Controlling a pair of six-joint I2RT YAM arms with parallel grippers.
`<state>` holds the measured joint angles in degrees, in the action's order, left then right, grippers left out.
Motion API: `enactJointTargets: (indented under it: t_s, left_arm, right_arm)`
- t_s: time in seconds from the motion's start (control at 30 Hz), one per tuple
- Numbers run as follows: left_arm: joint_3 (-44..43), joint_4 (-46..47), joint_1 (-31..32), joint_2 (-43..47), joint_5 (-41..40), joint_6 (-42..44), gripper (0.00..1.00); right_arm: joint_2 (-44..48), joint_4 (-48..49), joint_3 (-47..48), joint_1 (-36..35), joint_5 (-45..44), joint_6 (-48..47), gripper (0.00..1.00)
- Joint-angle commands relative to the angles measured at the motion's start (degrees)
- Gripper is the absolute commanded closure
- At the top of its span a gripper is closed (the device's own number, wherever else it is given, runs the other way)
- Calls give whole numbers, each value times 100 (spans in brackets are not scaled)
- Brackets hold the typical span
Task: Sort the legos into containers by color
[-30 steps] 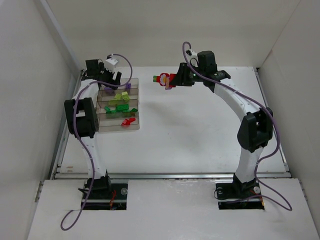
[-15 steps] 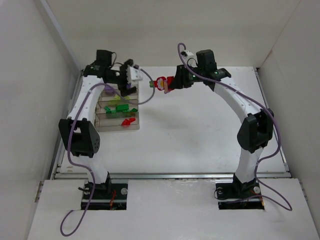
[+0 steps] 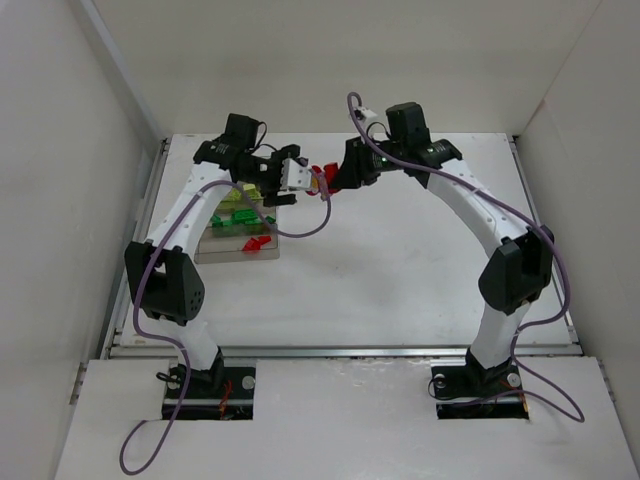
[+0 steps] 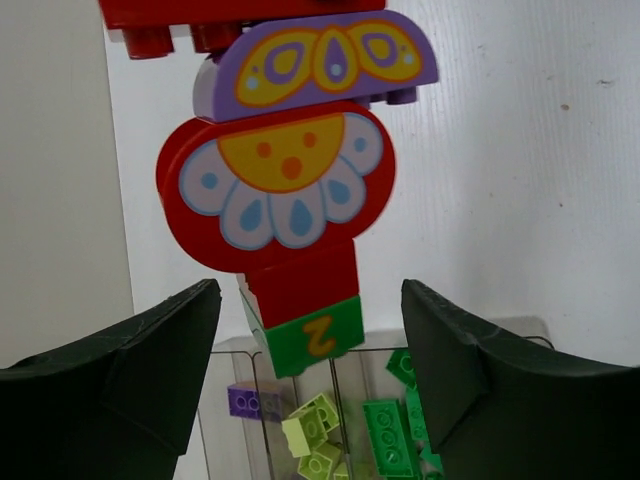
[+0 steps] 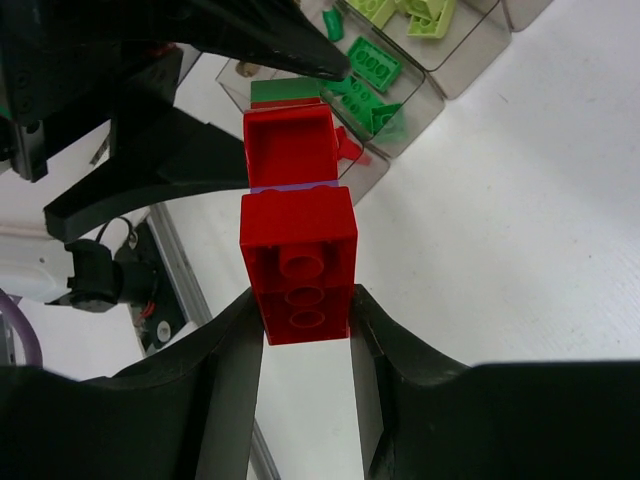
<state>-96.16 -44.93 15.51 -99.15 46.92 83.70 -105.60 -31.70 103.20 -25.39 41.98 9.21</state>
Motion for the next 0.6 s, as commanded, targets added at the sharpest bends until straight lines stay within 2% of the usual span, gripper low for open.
enactJointTargets:
  t_s: [0.0, 0.13, 0.17, 0.27, 0.3, 0.4, 0.5, 0.57]
  left_arm:
    - [71, 326, 75, 107, -156, -310, 31]
    - [71, 704, 127, 107, -261, -986, 59]
    - [71, 757, 128, 107, -349, -1092, 72]
    - [71, 985, 259, 107, -551, -1470, 95]
    - [71, 986, 260, 107, -613, -1523, 100]
    - [124, 986, 260, 159, -675, -1523, 100]
    - [124, 986, 260, 160, -675, -1523, 100]
    - [62, 986, 321, 160, -622, -1585, 100]
  right_arm:
    - [347, 244, -36, -107, 188, -60, 100]
    - [347, 357, -37, -107, 188, 2, 100]
    - [347, 358, -37, -107, 188, 2, 100]
    - [347, 358, -37, -107, 250, 54, 100]
    - [347, 358, -37, -107, 250, 54, 100]
    - [295, 472, -37, -107, 319, 54, 100]
    - [137, 472, 16, -107, 513, 54, 55]
    - [84, 525, 69, -107, 723, 116, 40]
